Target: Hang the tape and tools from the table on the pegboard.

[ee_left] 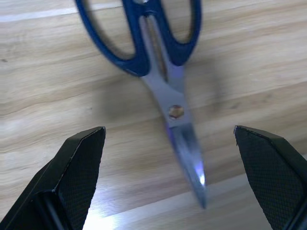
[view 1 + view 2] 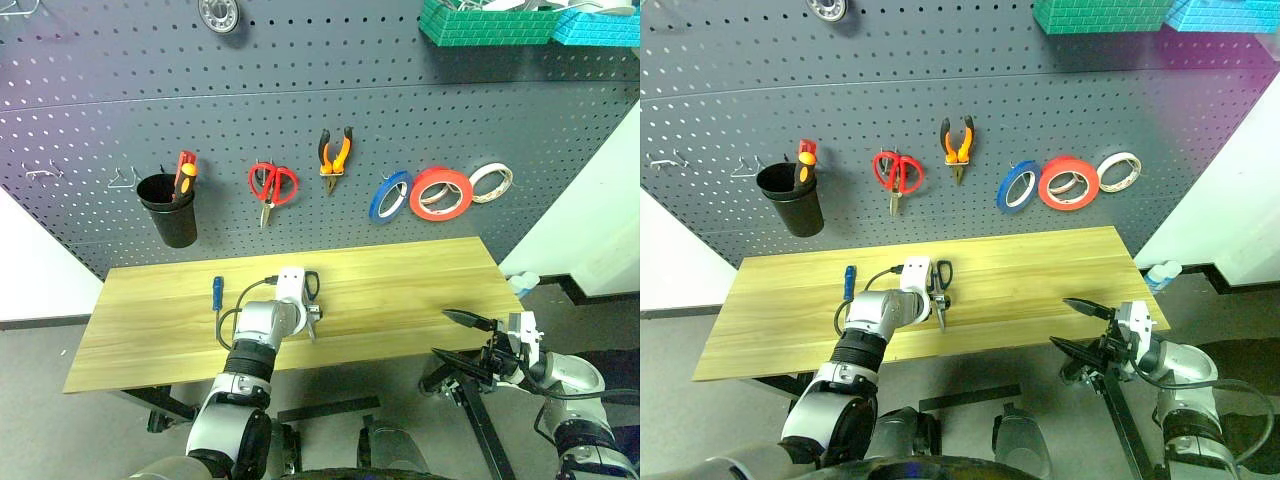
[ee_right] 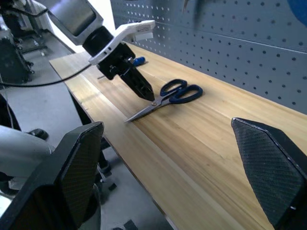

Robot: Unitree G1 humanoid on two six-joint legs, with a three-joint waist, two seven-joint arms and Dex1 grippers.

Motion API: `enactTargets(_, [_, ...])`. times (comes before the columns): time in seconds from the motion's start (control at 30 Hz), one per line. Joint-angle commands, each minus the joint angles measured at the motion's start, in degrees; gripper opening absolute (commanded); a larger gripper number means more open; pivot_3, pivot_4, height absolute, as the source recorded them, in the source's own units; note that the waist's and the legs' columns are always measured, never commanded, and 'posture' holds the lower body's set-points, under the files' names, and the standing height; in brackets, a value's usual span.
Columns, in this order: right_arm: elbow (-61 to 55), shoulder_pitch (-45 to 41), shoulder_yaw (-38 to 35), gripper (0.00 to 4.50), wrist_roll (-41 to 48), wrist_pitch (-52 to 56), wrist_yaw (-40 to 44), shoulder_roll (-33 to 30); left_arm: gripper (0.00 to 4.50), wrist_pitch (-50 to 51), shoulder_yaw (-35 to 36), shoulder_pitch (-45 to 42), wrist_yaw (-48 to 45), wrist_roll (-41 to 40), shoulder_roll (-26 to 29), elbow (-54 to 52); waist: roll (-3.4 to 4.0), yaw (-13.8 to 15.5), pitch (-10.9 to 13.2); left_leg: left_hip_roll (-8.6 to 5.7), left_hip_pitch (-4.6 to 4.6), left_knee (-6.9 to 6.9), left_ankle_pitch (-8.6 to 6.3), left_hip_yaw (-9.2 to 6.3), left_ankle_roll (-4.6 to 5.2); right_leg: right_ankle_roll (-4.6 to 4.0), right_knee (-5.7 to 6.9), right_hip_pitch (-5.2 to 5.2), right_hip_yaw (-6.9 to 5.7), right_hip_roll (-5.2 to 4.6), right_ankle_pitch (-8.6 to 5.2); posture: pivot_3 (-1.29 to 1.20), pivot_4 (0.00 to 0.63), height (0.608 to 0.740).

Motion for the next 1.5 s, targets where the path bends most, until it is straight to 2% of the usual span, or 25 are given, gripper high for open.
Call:
enactTargets(0.03, [-10.4, 2.6, 1.6, 4.47, -0.1, 3.3, -4.5, 0.8, 4.50, -1.2, 1.8, -2.2, 1.8, -0.6, -0.4, 2.0, 0.03, -0.1, 0.0, 0.00, -0.01, -0.01, 0.00, 0.00, 0.00, 0.00, -0.01, -0.01, 0.00, 0.00, 0.00, -0.12, 0.075, 0.740])
enactTargets(0.53, [-29.3, 7.1, 2.7, 4.47, 1.0, 16.5, -13.9, -1.8, 4.50, -7.5, 7.4, -10.0, 6.7, -2.9, -2.7, 15.7, -0.29, 0.0, 2.1, -0.04, -0.06, 0.01, -0.05, 0.03, 0.09, 0.04, -0.03, -0.06, -0.07, -0.06, 0.01, -0.16, 0.126, 0.740])
enactTargets(1.13, [-42.8, 9.1, 3.3, 4.47, 2.5, 26.5, -22.1, -2.4, 4.50, -7.3, 6.6, -15.6, 7.7, -3.0, -2.2, 27.9, -0.44, 0.0, 3.2, -0.07, -0.09, -0.01, -0.08, 0.03, 0.12, 0.16, -0.07, -0.06, -0.15, -0.09, -0.01, -0.18, 0.147, 0.740])
enactTargets(1.23, [-44.2, 9.2, 3.4, 4.50, 2.6, 27.5, -22.9, -2.3, 3.93, -7.8, 6.8, -15.6, 9.0, -2.8, -2.3, 27.9, -0.48, 0.0, 3.4, -0.07, -0.09, -0.01, -0.08, 0.03, 0.13, 0.16, -0.07, -0.06, -0.15, -0.09, -0.01, -0.18, 0.148, 0.740])
enactTargets(1.5, [-46.7, 9.0, 3.7, 4.50, 2.7, 29.7, -24.4, -2.4, 1.18, -9.5, 7.1, -15.4, 13.0, -2.3, -1.7, 27.8, -0.47, 0.1, 3.6, -0.07, -0.09, -0.04, -0.08, 0.03, 0.13, 0.17, -0.10, -0.06, -0.14, -0.10, -0.01, -0.17, 0.148, 0.740])
